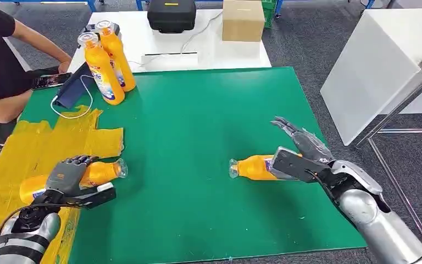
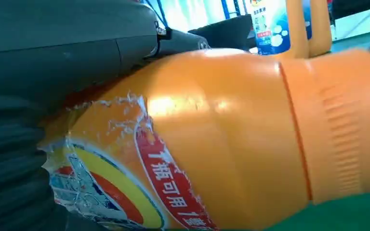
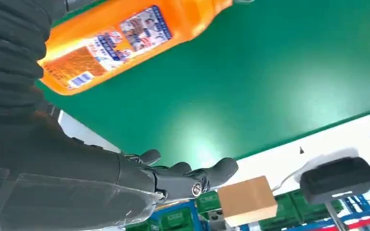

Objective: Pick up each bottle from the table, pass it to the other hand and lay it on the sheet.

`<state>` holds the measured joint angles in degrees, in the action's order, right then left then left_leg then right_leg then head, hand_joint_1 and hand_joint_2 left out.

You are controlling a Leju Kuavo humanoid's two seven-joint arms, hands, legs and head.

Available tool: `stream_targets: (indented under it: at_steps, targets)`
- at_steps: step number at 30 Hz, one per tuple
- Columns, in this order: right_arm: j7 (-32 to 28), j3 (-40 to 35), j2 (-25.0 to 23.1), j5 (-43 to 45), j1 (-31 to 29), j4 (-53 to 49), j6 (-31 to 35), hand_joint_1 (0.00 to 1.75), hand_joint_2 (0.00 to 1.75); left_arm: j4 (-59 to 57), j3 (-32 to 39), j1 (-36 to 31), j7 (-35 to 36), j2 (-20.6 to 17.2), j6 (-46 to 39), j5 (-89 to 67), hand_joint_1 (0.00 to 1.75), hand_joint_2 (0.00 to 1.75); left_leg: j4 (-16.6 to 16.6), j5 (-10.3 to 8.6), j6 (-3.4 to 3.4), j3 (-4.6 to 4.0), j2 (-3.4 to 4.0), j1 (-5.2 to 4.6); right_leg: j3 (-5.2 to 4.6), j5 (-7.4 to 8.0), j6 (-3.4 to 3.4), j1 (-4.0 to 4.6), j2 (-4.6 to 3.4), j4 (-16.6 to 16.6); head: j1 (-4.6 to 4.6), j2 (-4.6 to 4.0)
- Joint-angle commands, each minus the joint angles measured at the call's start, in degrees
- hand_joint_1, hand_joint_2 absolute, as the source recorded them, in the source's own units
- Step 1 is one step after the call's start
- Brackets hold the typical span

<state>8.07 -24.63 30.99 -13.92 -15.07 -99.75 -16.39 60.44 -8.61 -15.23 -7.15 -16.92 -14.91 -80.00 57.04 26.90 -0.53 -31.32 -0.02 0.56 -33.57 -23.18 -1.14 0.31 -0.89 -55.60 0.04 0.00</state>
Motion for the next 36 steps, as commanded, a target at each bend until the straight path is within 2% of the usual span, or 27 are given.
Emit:
stream_targets:
  at_steps: [1, 8, 10, 13, 25, 29, 36]
  targets:
    - [0.55, 1.36, 2.85, -0.9, 1.16, -0.83, -1.31, 0.0, 1.75, -2.98, -1.41, -0.86, -3.71, -0.13, 1.25, 7.21, 0.0, 1.75, -0.04, -0.01, 0.0, 0.09, -0.04, -0.06, 0.06, -0.03, -0.02, -0.05, 0.09, -0.03, 0.0, 0.0]
    - [1.32, 1.54, 3.93, -3.93, 3.94, -0.19, -2.02, 0.0, 1.75, 3.85, 3.97, 0.5, -7.97, 4.63, 0.0, 17.75, 0.0, 1.75, -0.05, -0.06, 0.01, 0.11, -0.14, -0.04, 0.11, -0.04, -0.04, -0.04, 0.16, -0.03, 0.0, 0.0]
    - [2.7, 0.86, 3.02, -8.67, 4.45, 1.69, -1.28, 0.0, 1.75, 7.64, 7.01, 1.0, -10.17, 7.47, -0.21, 24.12, 0.0, 1.75, -0.04, -0.05, 0.01, 0.08, -0.12, -0.02, 0.09, -0.03, -0.04, -0.02, 0.14, -0.02, 0.02, 0.0]
    - [3.22, 0.8, 1.27, -11.73, 4.15, 5.91, -0.89, 0.0, 1.75, 11.06, 8.7, 0.87, -11.09, 9.51, 1.4, 29.05, 0.0, 1.75, -0.03, -0.03, -0.01, 0.11, -0.17, -0.02, 0.16, -0.06, -0.07, -0.02, 0.2, 0.0, 0.0, 0.0]
    - [4.67, 2.26, -2.48, -17.73, 0.94, 20.03, -1.56, 0.0, 1.75, 16.27, 9.48, 1.07, -14.35, 12.21, 5.16, 40.29, 0.0, 1.75, -0.05, -0.05, 0.02, 0.03, -0.05, -0.01, 0.06, 0.02, -0.02, -0.03, 0.06, 0.02, 0.0, 0.0]
    - [4.67, 2.26, -2.48, -17.73, 0.94, 20.03, -1.56, 0.0, 1.75, 16.27, 9.48, 1.07, -14.35, 12.21, 5.16, 40.29, 0.0, 1.75, -0.04, -0.05, 0.02, 0.0, -0.06, -0.02, 0.02, 0.02, -0.02, -0.03, 0.06, 0.0, 0.02, 0.0]
    - [5.95, 2.56, -6.08, -26.35, -4.59, 27.63, 0.58, 0.0, 1.75, 19.3, 8.81, 1.95, -14.43, 12.38, 5.99, 41.84, 0.0, 1.75, -0.04, -0.02, 0.02, 0.06, 0.07, -0.03, 0.05, 0.03, -0.03, -0.04, -0.05, -0.01, 0.0, 0.0]
